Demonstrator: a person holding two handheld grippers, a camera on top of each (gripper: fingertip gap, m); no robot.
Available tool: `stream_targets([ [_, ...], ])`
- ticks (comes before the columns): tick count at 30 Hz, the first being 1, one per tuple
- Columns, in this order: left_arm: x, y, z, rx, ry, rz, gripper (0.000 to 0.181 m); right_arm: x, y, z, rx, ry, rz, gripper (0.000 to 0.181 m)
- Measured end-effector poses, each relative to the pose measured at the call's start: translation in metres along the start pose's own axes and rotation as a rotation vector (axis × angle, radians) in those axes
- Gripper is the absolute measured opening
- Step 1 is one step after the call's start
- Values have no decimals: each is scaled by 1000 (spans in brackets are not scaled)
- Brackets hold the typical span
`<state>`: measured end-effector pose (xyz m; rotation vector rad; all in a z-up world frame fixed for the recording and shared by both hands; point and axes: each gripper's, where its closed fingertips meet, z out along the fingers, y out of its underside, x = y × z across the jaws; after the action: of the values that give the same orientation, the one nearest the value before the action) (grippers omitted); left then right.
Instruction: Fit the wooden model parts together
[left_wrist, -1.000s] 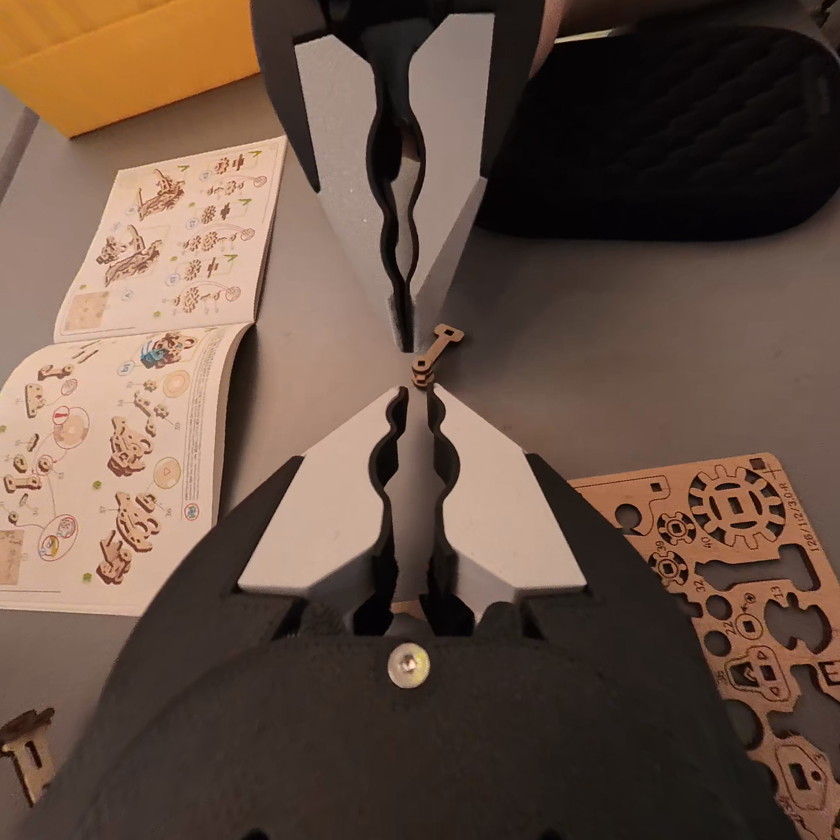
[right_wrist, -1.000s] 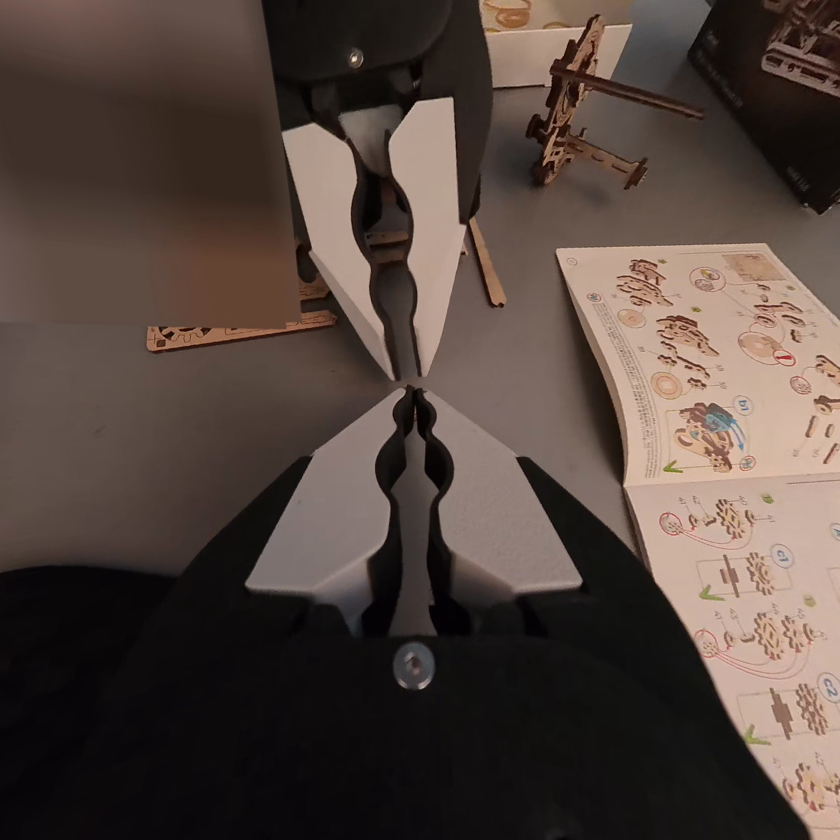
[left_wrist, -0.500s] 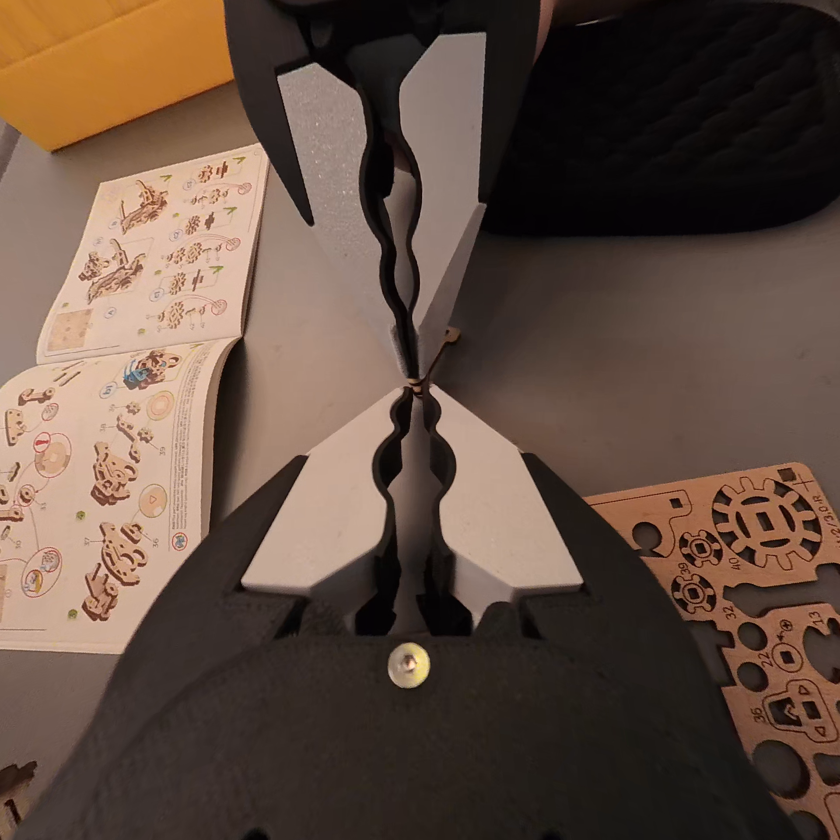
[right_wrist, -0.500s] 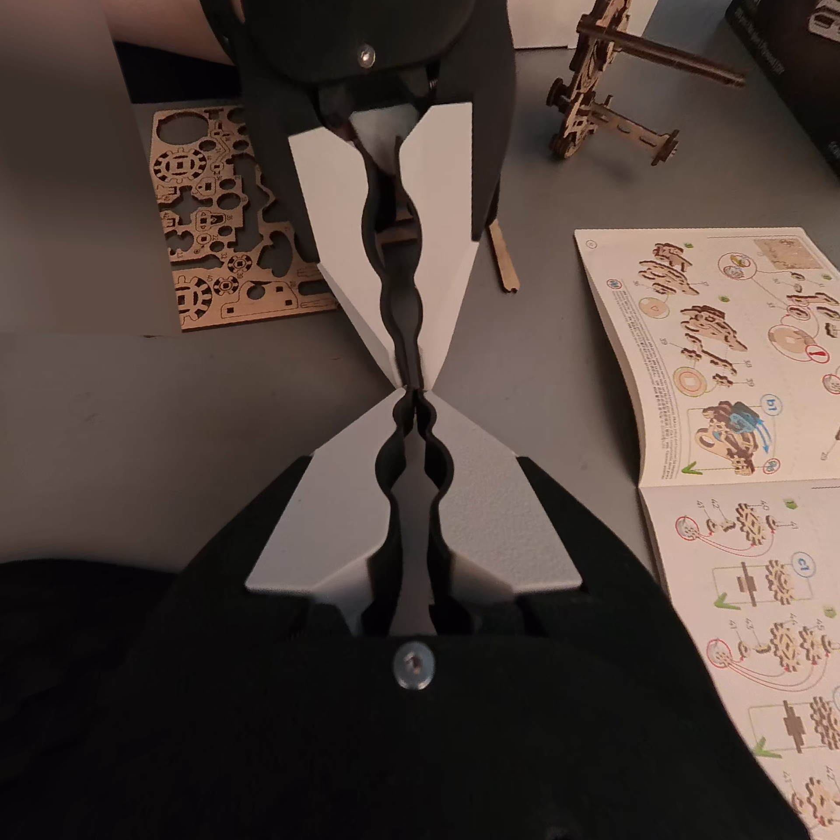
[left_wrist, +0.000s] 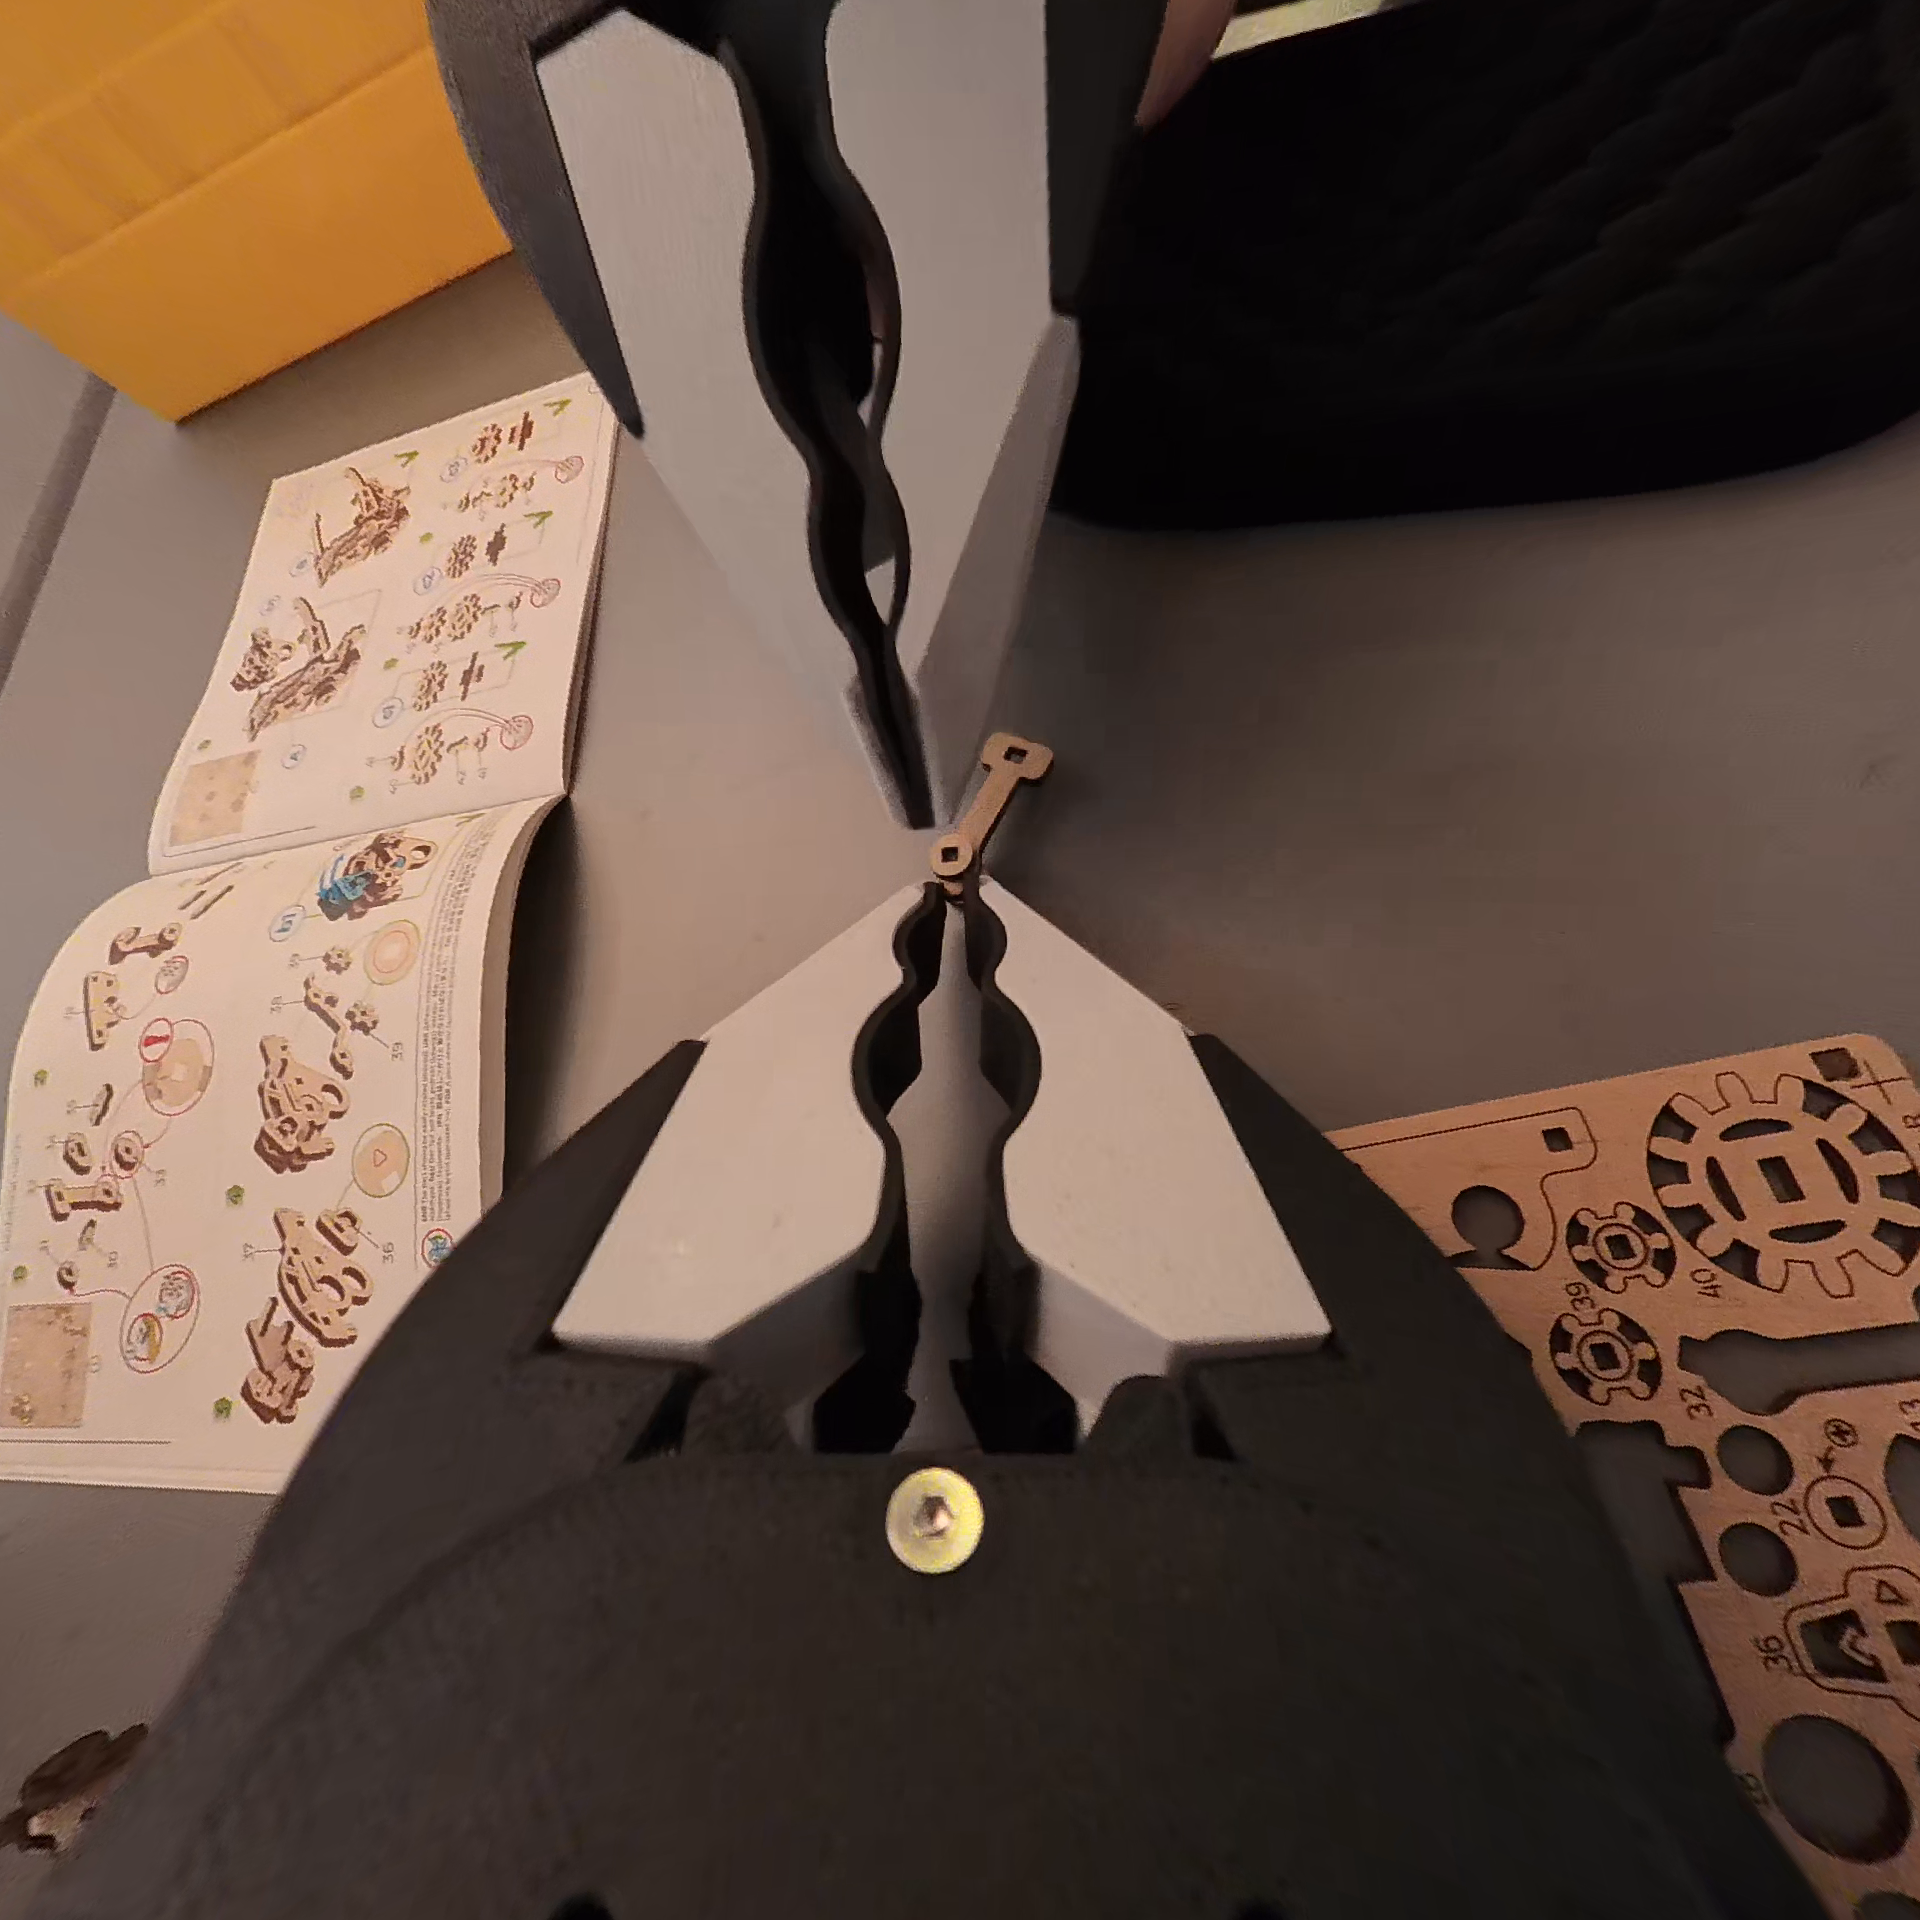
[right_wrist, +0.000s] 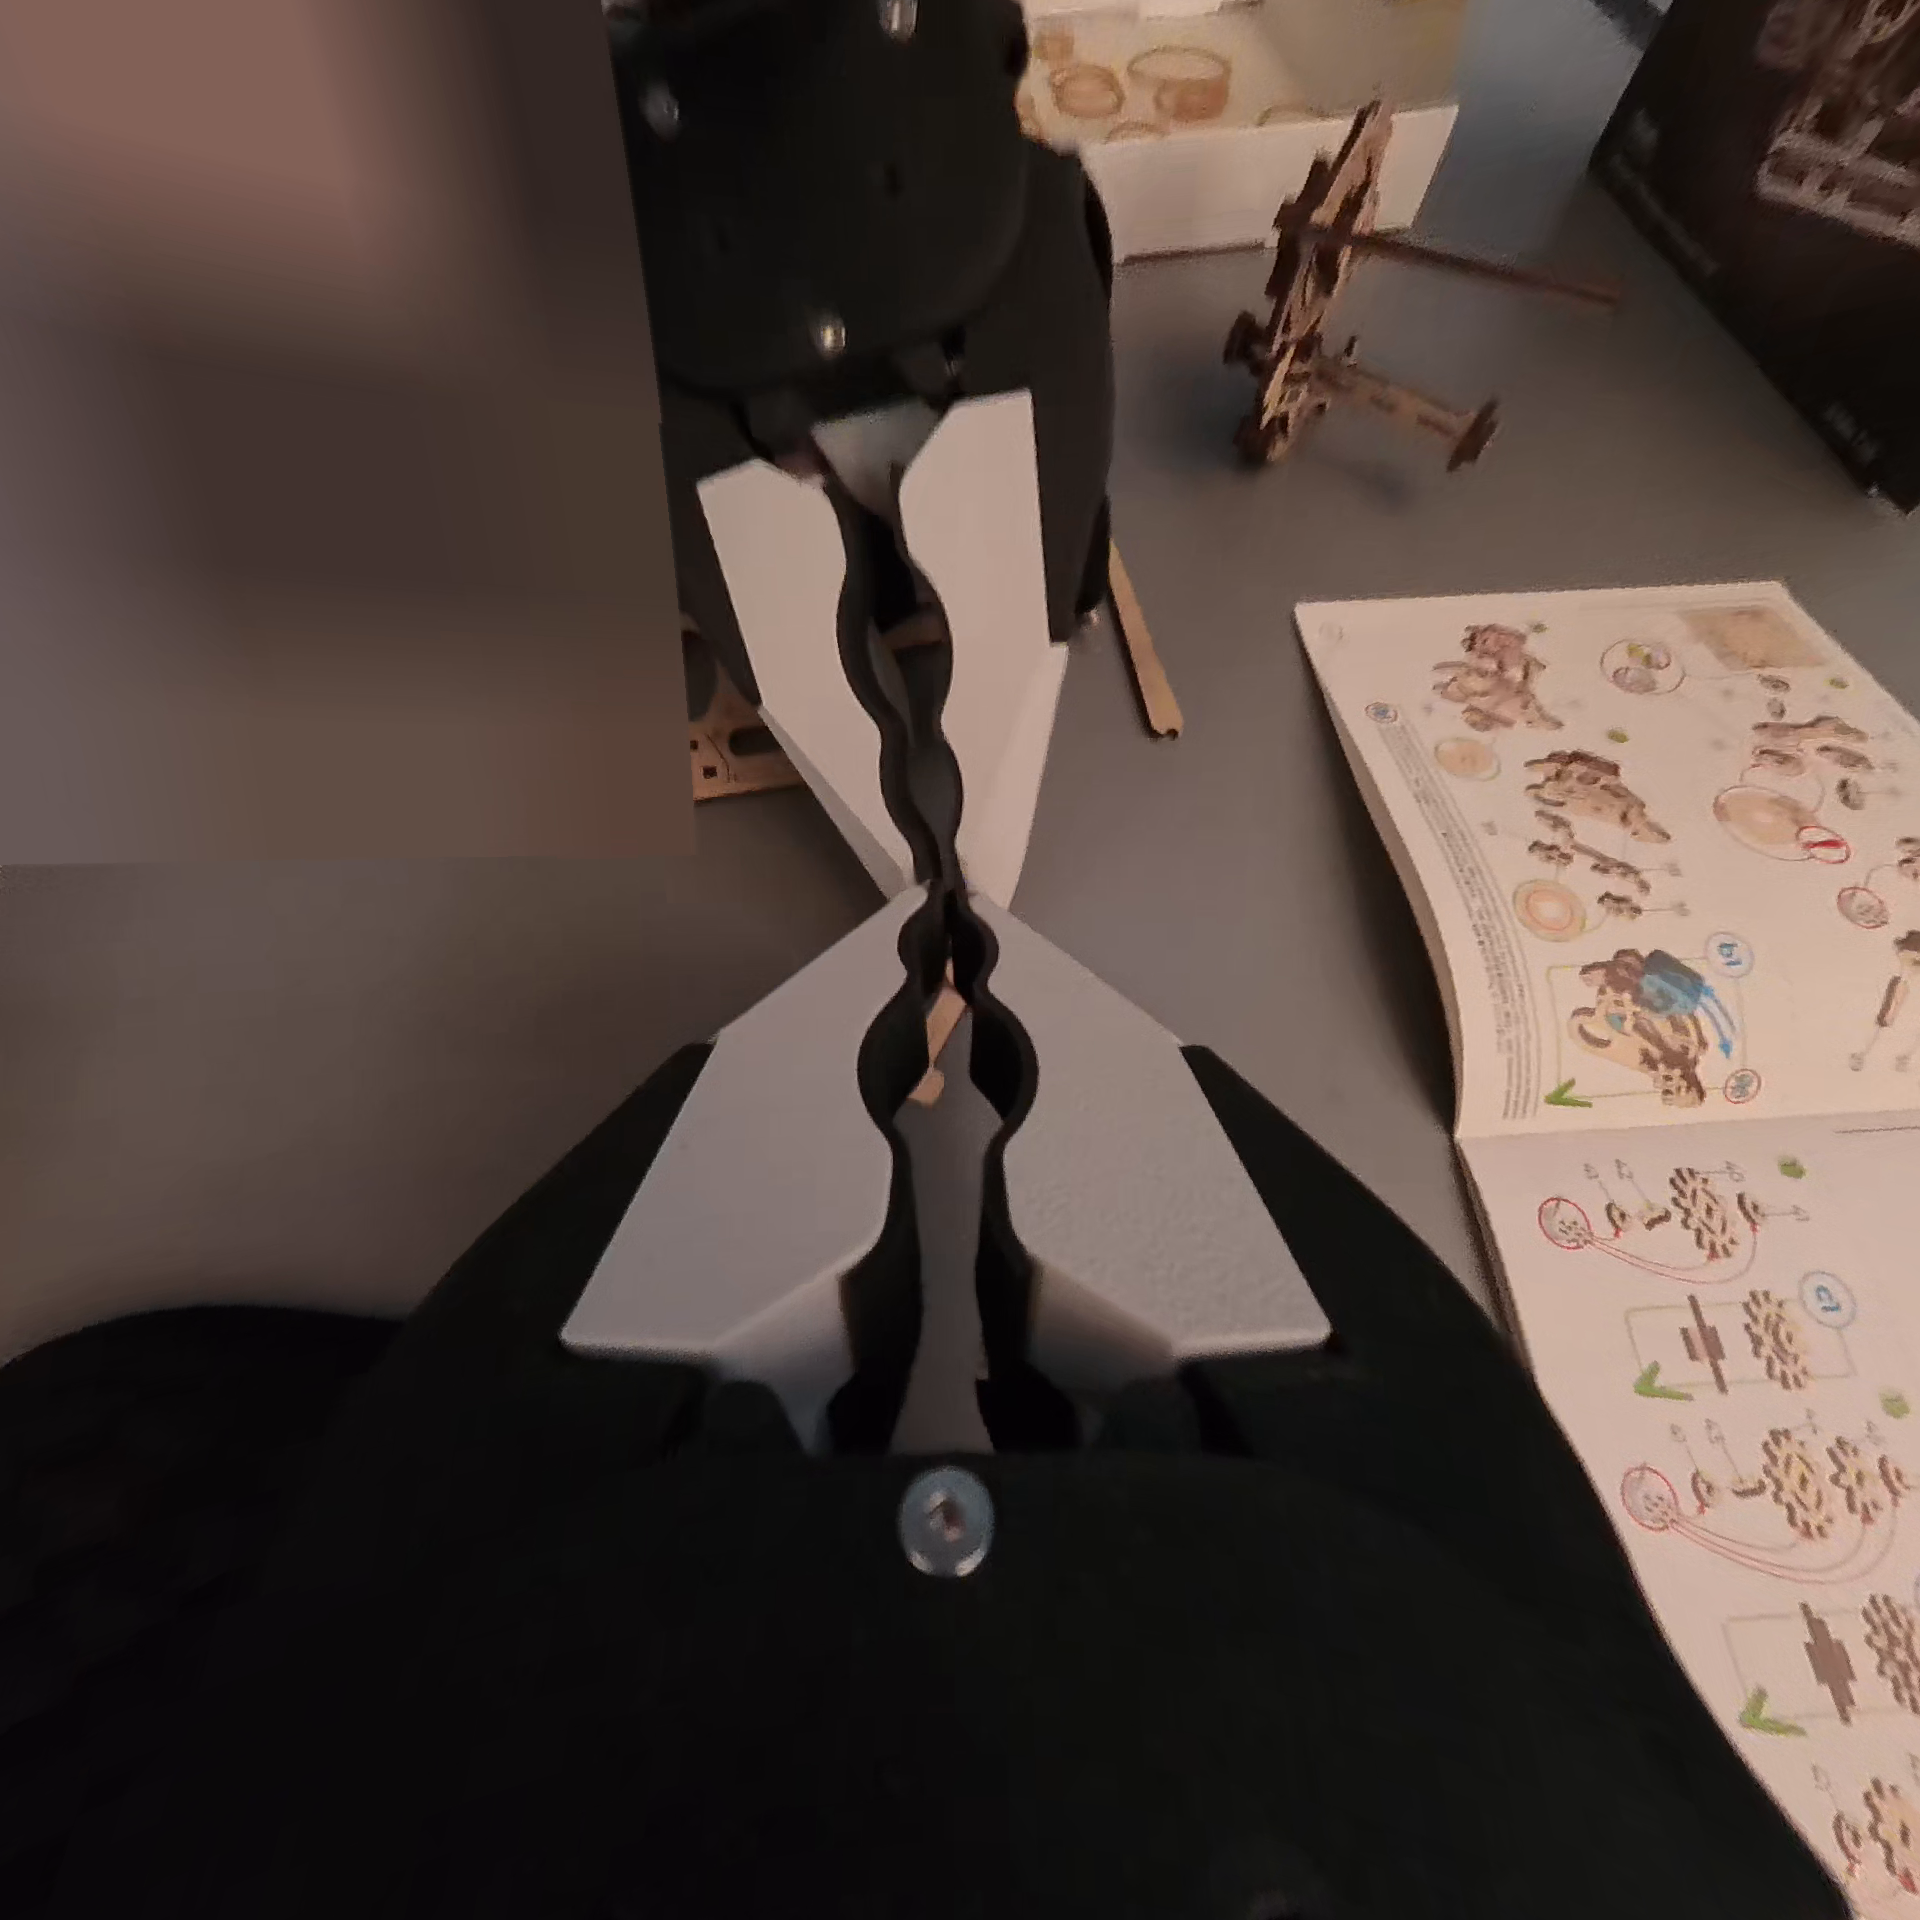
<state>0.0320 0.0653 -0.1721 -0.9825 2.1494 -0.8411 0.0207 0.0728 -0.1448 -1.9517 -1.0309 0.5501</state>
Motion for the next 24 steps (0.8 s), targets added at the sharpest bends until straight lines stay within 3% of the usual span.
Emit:
stream_targets([
  [3, 0, 1, 0, -2, 3, -1, 2, 1, 16, 6, -73, 2, -10, 0],
  [6, 0, 1, 0, 0, -2, 13, 2, 2, -1, -1, 4, 22, -18, 0],
  [9, 0, 0, 0, 0, -4, 18, 2, 4, 21, 7, -94, 2, 13, 0],
  [13, 1, 0, 0, 2, -1, 25, 2, 0, -2, 0, 13, 1, 6, 0],
  [15, 1, 0, 0, 2, 2, 27, 2, 2, 23, 9, -102, -9, 15, 1],
  [18, 3, 0, 0, 3, 4, 39, 2, 0, 0, 0, -11, 6, -9, 0],
  [21, 3, 0, 0, 2, 2, 51, 2, -2, 19, 10, -88, -16, 16, 0],
  [24, 4, 0, 0, -1, 5, 54, 2, -1, 2, 1, -29, 6, -16, 0],
])
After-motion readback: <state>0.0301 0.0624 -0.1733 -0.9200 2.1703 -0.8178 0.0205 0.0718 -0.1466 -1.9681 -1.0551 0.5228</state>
